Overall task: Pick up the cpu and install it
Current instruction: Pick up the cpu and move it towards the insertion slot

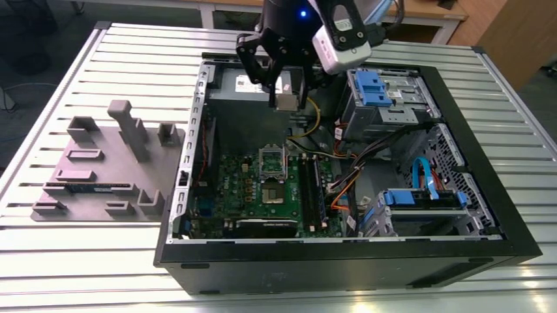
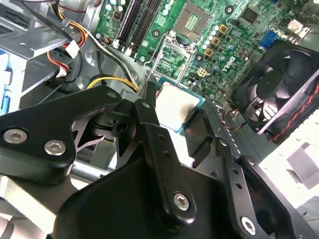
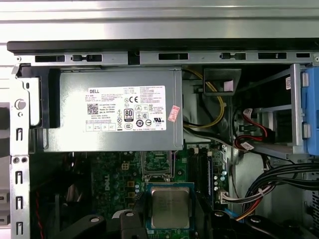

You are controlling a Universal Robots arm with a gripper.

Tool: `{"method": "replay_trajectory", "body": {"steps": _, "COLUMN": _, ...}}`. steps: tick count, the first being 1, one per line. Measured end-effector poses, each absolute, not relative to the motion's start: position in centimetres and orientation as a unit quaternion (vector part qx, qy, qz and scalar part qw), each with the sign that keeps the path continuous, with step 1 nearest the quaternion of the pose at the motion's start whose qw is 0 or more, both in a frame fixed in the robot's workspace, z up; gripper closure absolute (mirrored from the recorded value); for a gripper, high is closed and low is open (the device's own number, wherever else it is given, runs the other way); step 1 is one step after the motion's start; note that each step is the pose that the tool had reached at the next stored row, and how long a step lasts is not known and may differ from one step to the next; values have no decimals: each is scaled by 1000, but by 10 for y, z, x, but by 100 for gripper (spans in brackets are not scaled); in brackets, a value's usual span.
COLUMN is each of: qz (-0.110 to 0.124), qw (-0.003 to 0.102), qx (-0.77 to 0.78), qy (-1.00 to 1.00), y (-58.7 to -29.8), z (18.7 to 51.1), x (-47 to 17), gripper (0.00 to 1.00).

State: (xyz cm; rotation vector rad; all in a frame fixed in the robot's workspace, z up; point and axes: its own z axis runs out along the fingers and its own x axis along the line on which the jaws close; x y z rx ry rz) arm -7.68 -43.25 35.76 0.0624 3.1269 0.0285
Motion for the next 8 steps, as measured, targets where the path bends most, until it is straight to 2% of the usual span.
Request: {"method": "replay_trajectory", "body": {"steps": 8, "qz": 9, "qw": 7, "qx": 20, "qy": 1000, "y": -433, "z": 349, "x": -77, "gripper": 53}}
